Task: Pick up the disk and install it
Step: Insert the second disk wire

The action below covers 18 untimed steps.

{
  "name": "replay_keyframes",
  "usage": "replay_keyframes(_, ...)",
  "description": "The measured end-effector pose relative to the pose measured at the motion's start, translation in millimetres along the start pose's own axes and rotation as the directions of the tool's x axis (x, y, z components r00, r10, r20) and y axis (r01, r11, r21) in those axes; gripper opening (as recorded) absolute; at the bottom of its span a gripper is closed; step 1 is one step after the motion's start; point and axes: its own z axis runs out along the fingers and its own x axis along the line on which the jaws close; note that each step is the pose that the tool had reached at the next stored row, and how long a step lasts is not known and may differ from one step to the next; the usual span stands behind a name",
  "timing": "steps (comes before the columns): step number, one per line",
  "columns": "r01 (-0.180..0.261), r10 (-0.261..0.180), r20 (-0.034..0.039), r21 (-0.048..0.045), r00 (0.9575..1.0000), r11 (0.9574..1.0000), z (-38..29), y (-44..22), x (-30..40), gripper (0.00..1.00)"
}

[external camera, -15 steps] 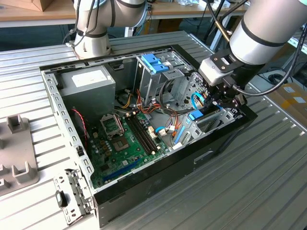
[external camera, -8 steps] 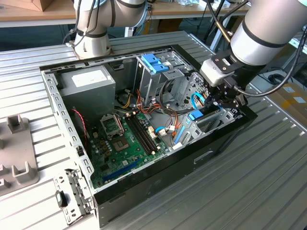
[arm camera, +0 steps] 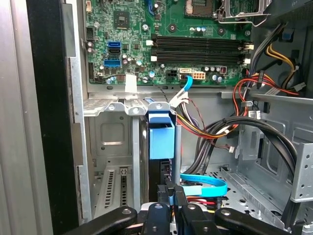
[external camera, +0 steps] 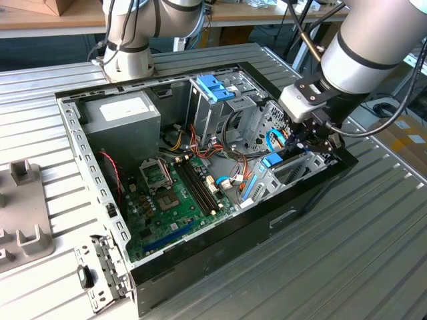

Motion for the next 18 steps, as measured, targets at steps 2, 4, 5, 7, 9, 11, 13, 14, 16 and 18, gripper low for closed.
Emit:
replay_keyframes(2, 0.000, 0.000, 0.0000, 0.0000, 1.0000, 1.0000, 0.5, 0.1, -0.1, 0.16)
replay_keyframes(4, 0.000, 0.000, -0.0004, 0.0000, 1.0000, 1.0000, 1.0, 0.1, -0.1, 0.16)
replay_keyframes(5, 0.000, 0.000, 0.0000, 0.0000, 1.0000, 1.0000, 1.7, 0.3, -0.1, 0.16)
replay_keyframes(7, 0.000, 0.000, -0.0001, 0.0000, 1.0000, 1.0000, 2.7, 0.5, 0.2, 0.16)
replay_keyframes(9, 0.000, 0.000, -0.0002, 0.0000, 1.0000, 1.0000, 3.8, 0.7, 0.6, 0.16)
replay_keyframes(11, 0.000, 0.000, -0.0004, 0.0000, 1.0000, 1.0000, 4.8, 0.9, 0.9, 0.16)
replay_keyframes(13, 0.000, 0.000, -0.0003, 0.0000, 1.0000, 1.0000, 5.7, 1.1, 1.1, 0.16)
replay_keyframes(14, 0.000, 0.000, -0.0002, 0.0000, 1.0000, 1.0000, 6.1, 1.1, 1.2, 0.16)
replay_keyframes(16, 0.000, 0.000, 0.0001, 0.0000, 1.0000, 1.0000, 6.4, 1.2, 1.2, 0.16)
replay_keyframes(18, 0.000, 0.000, -0.0001, 0.0000, 1.0000, 1.0000, 6.4, 1.2, 1.3, 0.16)
